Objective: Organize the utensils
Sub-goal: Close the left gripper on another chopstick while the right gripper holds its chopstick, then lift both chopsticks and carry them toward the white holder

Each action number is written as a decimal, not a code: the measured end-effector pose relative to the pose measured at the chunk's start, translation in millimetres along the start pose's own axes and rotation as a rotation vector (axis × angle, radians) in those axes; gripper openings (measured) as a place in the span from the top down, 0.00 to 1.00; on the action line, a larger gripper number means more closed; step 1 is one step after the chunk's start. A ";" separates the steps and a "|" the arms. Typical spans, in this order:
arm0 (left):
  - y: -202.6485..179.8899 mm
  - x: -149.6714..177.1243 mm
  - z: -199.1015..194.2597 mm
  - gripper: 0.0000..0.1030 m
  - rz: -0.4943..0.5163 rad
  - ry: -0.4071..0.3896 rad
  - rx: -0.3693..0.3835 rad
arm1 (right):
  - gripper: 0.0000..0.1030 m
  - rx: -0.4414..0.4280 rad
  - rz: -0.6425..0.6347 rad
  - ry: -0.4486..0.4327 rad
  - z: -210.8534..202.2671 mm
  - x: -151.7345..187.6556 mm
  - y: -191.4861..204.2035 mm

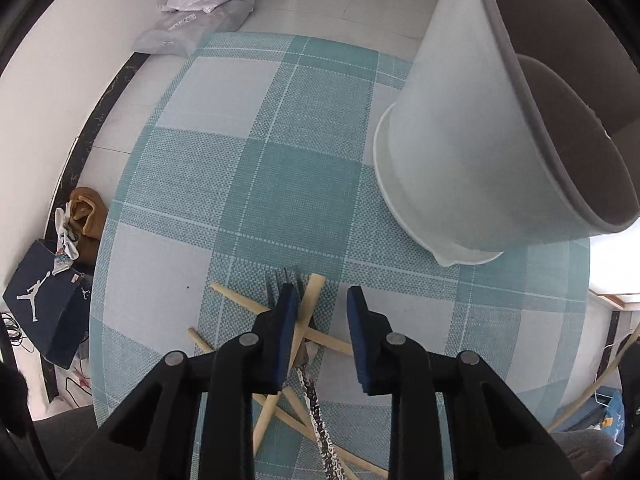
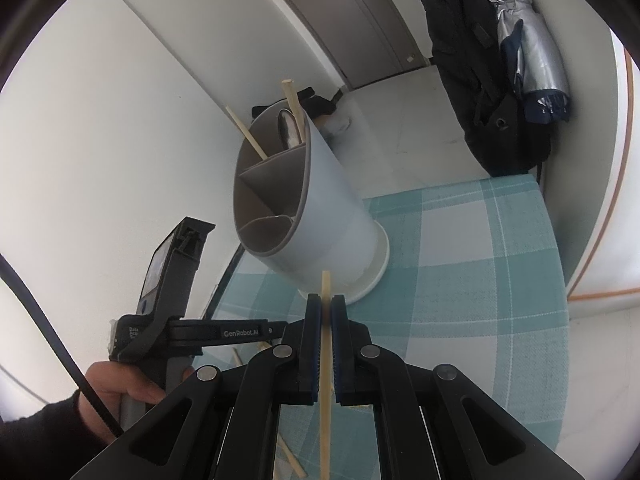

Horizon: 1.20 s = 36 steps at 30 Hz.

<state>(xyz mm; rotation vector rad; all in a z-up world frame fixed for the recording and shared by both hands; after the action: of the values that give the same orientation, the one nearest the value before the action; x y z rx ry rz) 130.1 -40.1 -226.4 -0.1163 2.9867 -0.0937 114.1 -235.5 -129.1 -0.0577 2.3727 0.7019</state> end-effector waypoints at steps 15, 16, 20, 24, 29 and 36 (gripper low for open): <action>4.0 -12.7 -9.4 0.96 -0.012 -0.072 -0.006 | 0.96 0.015 -0.016 -0.005 2.1 0.9 2.4; 4.3 -13.9 -11.6 0.96 -0.015 -0.086 -0.001 | 0.96 0.017 -0.017 -0.006 2.0 0.6 2.6; 6.1 -17.2 -24.5 0.96 -0.032 -0.136 0.040 | 0.96 0.019 -0.029 -0.013 1.2 0.2 4.4; 5.0 -19.4 -50.1 0.96 -0.039 -0.211 0.113 | 0.96 0.023 -0.038 -0.037 -2.1 -2.2 6.6; 10.0 -18.0 -86.9 0.96 -0.036 -0.349 0.206 | 0.96 0.033 -0.025 -0.052 -5.0 -2.1 4.8; 22.4 -7.0 -133.1 0.96 -0.063 -0.538 0.277 | 0.96 0.057 -0.044 -0.095 -17.1 1.0 12.6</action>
<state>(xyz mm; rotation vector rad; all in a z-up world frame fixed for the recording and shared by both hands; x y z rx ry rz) 115.1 -9.7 -95.5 -0.1719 2.4067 -0.4105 100.6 -233.2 -112.9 -0.0513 2.2922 0.6026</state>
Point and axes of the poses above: each gripper's, at about its wrist camera, not at the fingertips, and z roughly the way its jaws point, y to its left, x to its underside, the point moved 8 cm from there along z, roughly the way its jaws point, and after that the axes turned 1 degree about y, right-handed, at the moved point
